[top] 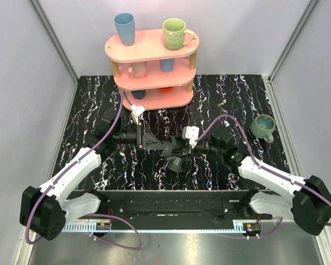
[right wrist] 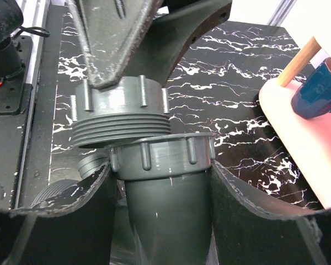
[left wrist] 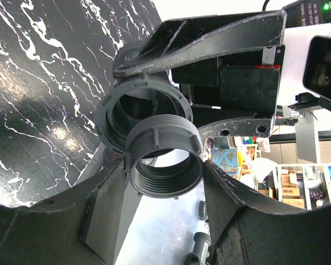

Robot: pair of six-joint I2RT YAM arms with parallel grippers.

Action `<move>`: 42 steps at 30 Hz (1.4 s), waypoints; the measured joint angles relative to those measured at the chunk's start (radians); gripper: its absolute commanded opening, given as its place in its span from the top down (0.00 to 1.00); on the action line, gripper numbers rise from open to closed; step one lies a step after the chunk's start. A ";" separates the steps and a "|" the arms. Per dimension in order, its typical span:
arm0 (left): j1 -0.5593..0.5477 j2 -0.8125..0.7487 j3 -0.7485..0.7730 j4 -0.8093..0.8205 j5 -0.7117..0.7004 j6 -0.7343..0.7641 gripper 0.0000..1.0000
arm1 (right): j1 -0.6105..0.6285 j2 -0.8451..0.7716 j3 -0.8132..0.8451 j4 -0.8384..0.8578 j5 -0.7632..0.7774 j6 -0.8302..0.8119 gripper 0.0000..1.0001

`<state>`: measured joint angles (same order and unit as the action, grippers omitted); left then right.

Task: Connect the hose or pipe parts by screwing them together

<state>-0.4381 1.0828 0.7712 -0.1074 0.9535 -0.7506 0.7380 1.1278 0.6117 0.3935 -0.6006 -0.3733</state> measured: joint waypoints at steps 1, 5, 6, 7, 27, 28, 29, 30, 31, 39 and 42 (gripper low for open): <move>-0.002 0.002 0.000 0.004 -0.003 -0.003 1.00 | 0.000 -0.006 -0.001 -0.008 -0.001 0.000 0.80; -0.004 0.019 0.000 0.016 -0.011 -0.003 1.00 | 0.001 -0.049 -0.011 -0.040 -0.006 0.000 0.80; -0.004 0.026 0.000 0.019 -0.014 -0.003 1.00 | 0.001 -0.058 -0.013 -0.044 -0.010 0.000 0.80; -0.004 0.031 0.000 0.021 -0.017 -0.003 1.00 | 0.001 -0.068 -0.018 -0.049 -0.010 0.002 0.80; -0.062 0.082 0.001 0.049 -0.061 -0.017 1.00 | 0.003 -0.097 -0.106 0.005 -0.009 0.081 0.82; -0.062 0.084 0.001 0.048 -0.061 -0.014 1.00 | 0.002 -0.096 -0.106 0.004 -0.008 0.082 0.82; -0.062 0.085 0.001 0.046 -0.061 -0.008 1.00 | 0.002 -0.096 -0.106 0.002 -0.008 0.081 0.82; -0.062 0.086 0.001 0.041 -0.063 0.000 1.00 | 0.002 -0.095 -0.106 0.000 -0.009 0.082 0.82; -0.063 0.086 0.001 0.038 -0.063 0.007 1.00 | 0.002 -0.095 -0.106 -0.003 -0.010 0.084 0.83; -0.066 0.115 0.001 0.050 -0.054 0.053 1.00 | 0.001 -0.071 -0.106 -0.014 -0.005 0.120 0.86; -0.070 0.115 -0.002 0.060 -0.054 0.071 1.00 | 0.001 -0.070 -0.105 -0.018 -0.005 0.132 0.89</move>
<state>-0.5079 1.1980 0.7692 -0.0475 0.8997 -0.6800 0.7387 1.0576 0.5064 0.3756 -0.6052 -0.2413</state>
